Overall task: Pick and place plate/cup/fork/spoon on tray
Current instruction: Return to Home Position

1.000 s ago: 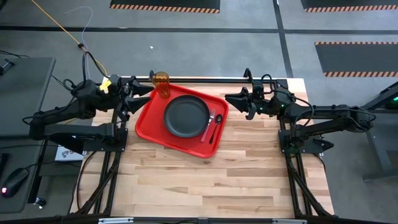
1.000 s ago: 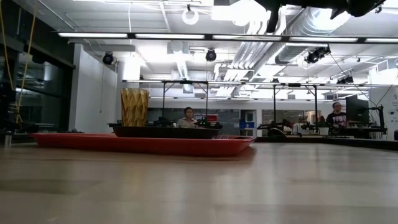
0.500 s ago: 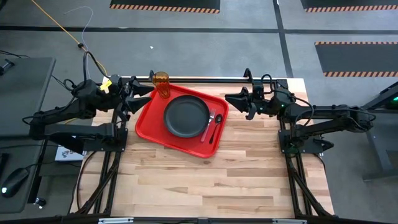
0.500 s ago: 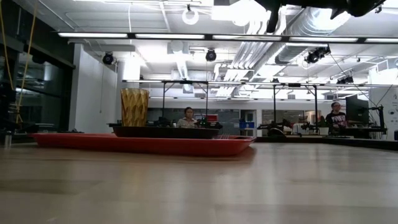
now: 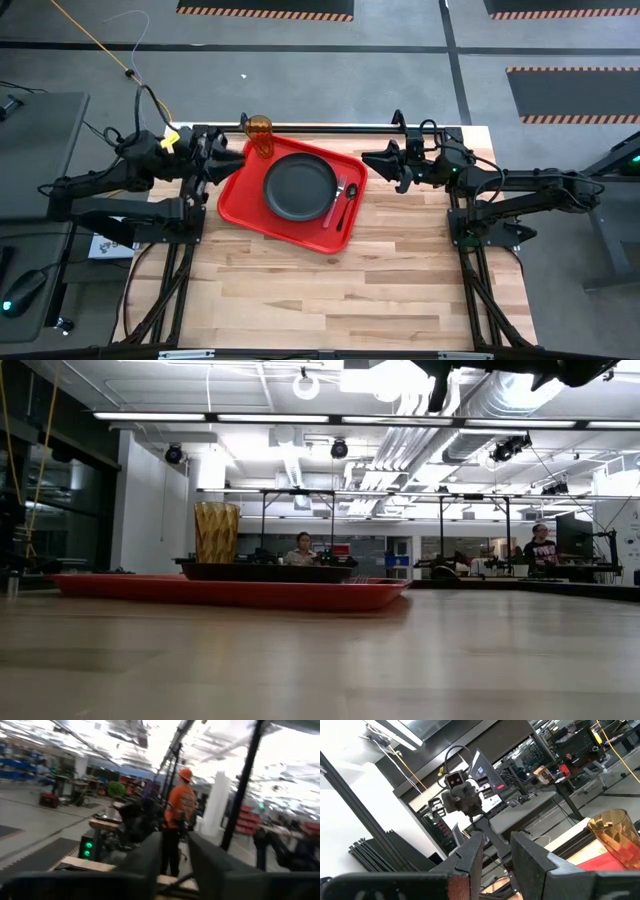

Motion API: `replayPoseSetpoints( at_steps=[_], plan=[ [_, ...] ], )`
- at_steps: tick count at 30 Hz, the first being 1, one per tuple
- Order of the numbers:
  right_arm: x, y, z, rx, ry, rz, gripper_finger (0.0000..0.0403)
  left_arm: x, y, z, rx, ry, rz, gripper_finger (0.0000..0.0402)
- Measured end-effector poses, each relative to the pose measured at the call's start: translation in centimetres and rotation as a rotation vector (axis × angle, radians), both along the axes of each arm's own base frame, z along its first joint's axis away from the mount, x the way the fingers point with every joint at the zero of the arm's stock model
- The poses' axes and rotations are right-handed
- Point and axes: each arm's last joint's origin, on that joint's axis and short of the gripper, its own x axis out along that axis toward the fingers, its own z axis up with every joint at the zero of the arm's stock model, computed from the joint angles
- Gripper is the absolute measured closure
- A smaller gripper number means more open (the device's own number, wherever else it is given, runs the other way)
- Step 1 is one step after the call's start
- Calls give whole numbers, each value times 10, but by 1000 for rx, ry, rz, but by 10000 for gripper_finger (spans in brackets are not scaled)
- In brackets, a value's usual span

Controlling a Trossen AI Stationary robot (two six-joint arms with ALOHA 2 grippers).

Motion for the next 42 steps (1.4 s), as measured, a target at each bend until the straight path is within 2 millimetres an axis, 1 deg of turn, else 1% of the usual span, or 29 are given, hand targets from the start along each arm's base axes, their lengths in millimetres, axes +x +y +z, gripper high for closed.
replayPoseSetpoints(
  at_steps=[2,3,6,8,12,15,17,22,26,29,33,36,38,42],
  plan=[
    [0,0,0,2,0,1,311,1,-4,-2,14,19,-36,371],
    [0,0,0,2,0,1,311,1,-7,-3,14,33,-51,385],
    [0,0,0,2,0,1,311,3,-15,-9,-6,91,-56,390],
    [0,0,0,2,0,1,311,7,-20,-20,-11,109,-51,398],
    [0,0,0,2,0,1,311,11,-29,-49,-38,96,-68,401],
    [0,0,0,3,-1,0,311,9,-30,-66,-57,62,-79,401],
    [0,0,0,4,0,-4,311,5,-27,-71,-55,52,-55,401],
    [0,0,0,31,-1,-2,311,-10,-13,-73,-28,79,-24,401],
    [0,0,0,47,-2,2,311,-20,-6,-83,-88,153,5,401],
    [0,0,-1,59,2,4,311,-21,-6,-100,-123,108,-9,401],
    [0,0,-1,76,0,8,311,-21,-8,-129,-177,-11,-24,401],
    [0,0,-1,76,2,9,311,-20,-10,-150,-220,-37,-7,401],
    [0,0,-1,76,4,8,311,-19,-11,-158,-240,-20,-2,401],
    [0,0,-1,77,7,8,311,-18,-17,-169,-251,14,-25,401]
  ],
)
